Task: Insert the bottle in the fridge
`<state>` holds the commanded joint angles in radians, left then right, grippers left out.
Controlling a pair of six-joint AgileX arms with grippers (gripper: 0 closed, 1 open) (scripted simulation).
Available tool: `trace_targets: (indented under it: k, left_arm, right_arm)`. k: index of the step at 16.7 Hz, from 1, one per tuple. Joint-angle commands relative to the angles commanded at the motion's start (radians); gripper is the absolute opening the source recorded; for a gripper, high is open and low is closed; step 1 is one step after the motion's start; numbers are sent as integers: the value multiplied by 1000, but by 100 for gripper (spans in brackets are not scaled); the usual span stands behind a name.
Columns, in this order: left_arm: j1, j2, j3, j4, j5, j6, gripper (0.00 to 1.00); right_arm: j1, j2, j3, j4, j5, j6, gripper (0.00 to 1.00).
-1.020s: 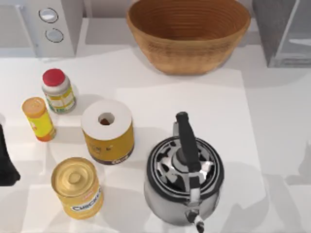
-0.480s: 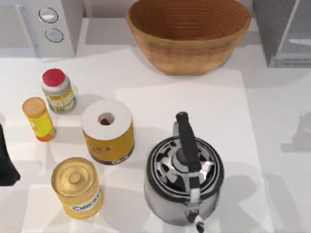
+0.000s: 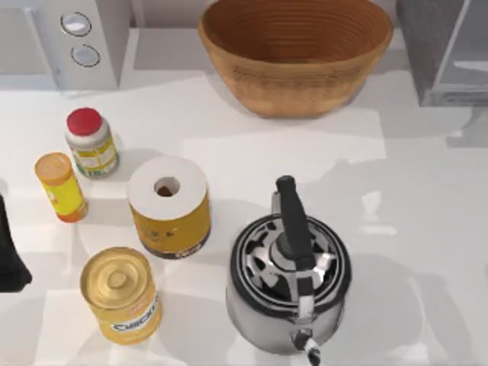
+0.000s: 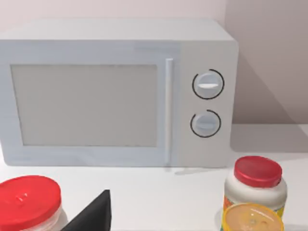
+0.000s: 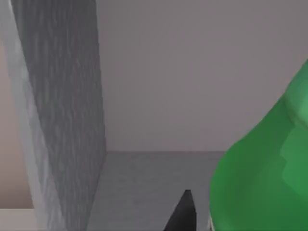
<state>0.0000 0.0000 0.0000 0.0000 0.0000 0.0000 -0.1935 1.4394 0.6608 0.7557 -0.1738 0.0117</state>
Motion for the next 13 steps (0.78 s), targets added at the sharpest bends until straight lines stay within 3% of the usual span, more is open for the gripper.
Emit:
trace_targets:
  k: [6,13]
  left_arm:
    - [0,0,0,0,0,0,100]
    - [0,0,0,0,0,0,100]
  right_arm:
    - [-66,521,244,279,-61,3,1]
    - [-86,671,323,369,-82,1,1]
